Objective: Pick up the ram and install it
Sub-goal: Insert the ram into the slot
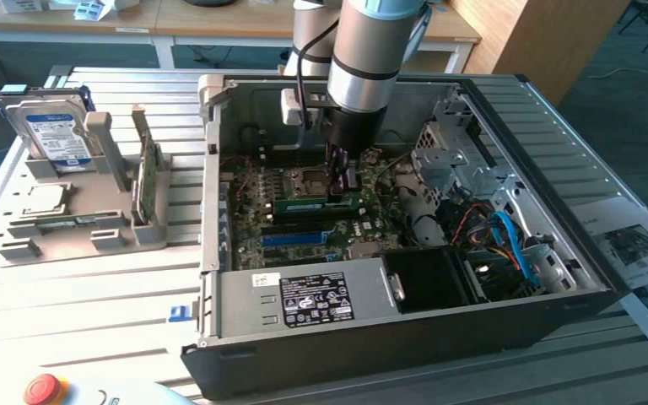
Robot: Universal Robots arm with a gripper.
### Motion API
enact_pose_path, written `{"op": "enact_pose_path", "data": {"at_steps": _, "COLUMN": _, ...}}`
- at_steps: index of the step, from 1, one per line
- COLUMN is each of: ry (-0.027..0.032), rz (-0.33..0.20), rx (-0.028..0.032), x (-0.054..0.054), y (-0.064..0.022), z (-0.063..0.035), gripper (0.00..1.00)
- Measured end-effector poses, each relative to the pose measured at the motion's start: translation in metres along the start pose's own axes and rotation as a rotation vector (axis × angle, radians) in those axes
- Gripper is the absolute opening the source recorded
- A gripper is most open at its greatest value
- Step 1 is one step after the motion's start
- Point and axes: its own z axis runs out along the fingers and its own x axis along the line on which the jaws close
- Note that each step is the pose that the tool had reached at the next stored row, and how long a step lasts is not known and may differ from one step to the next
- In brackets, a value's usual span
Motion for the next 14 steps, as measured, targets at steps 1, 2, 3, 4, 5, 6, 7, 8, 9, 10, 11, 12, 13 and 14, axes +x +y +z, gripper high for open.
{"op": "enact_pose_path", "data": {"at_steps": 1, "ry": 0.0000, "rz": 0.000, "rx": 0.0000, "x": 0.0000, "y": 0.0000, "z": 0.0000, "gripper": 0.12}}
{"op": "enact_pose_path", "data": {"at_steps": 2, "ry": -0.0001, "rz": 0.000, "rx": 0.0001, "x": 0.0000, "y": 0.0000, "z": 0.0000, "gripper": 0.12}}
{"op": "enact_pose_path", "data": {"at_steps": 3, "ry": 0.0000, "rz": 0.000, "rx": 0.0001, "x": 0.0006, "y": -0.0002, "z": 0.0000, "gripper": 0.12}}
{"op": "enact_pose_path", "data": {"at_steps": 4, "ry": 0.0000, "rz": 0.000, "rx": 0.0001, "x": 0.0015, "y": -0.0004, "z": 0.0000, "gripper": 0.12}}
{"op": "enact_pose_path", "data": {"at_steps": 5, "ry": -0.0001, "rz": 0.000, "rx": 0.0000, "x": 0.0024, "y": -0.0007, "z": 0.0001, "gripper": 0.12}}
{"op": "enact_pose_path", "data": {"at_steps": 6, "ry": 0.0000, "rz": 0.000, "rx": 0.0000, "x": 0.0030, "y": -0.0009, "z": 0.0000, "gripper": 0.12}}
{"op": "enact_pose_path", "data": {"at_steps": 7, "ry": -0.0001, "rz": 0.000, "rx": 0.0000, "x": 0.0032, "y": -0.0010, "z": 0.0001, "gripper": 0.12}}
{"op": "enact_pose_path", "data": {"at_steps": 8, "ry": -0.0001, "rz": 0.000, "rx": -0.0001, "x": 0.0032, "y": -0.0010, "z": 0.0001, "gripper": 0.12}}
{"op": "enact_pose_path", "data": {"at_steps": 9, "ry": -0.0001, "rz": 0.000, "rx": -0.0001, "x": 0.0032, "y": -0.0010, "z": 0.0001, "gripper": 0.12}}
{"op": "enact_pose_path", "data": {"at_steps": 10, "ry": -0.0001, "rz": 0.000, "rx": -0.0001, "x": 0.0032, "y": -0.0010, "z": 0.0001, "gripper": 0.12}}
{"op": "enact_pose_path", "data": {"at_steps": 11, "ry": -0.0001, "rz": 0.000, "rx": -0.0001, "x": 0.0032, "y": -0.0010, "z": 0.0001, "gripper": 0.12}}
{"op": "enact_pose_path", "data": {"at_steps": 12, "ry": 0.0000, "rz": 0.000, "rx": -0.0001, "x": 0.0034, "y": -0.0010, "z": 0.0000, "gripper": 0.12}}
{"op": "enact_pose_path", "data": {"at_steps": 13, "ry": 0.0001, "rz": 0.000, "rx": -0.0001, "x": 0.0040, "y": -0.0011, "z": 0.0000, "gripper": 0.12}}
{"op": "enact_pose_path", "data": {"at_steps": 14, "ry": 0.0000, "rz": 0.000, "rx": -0.0001, "x": 0.0048, "y": -0.0011, "z": 0.0001, "gripper": 0.12}}
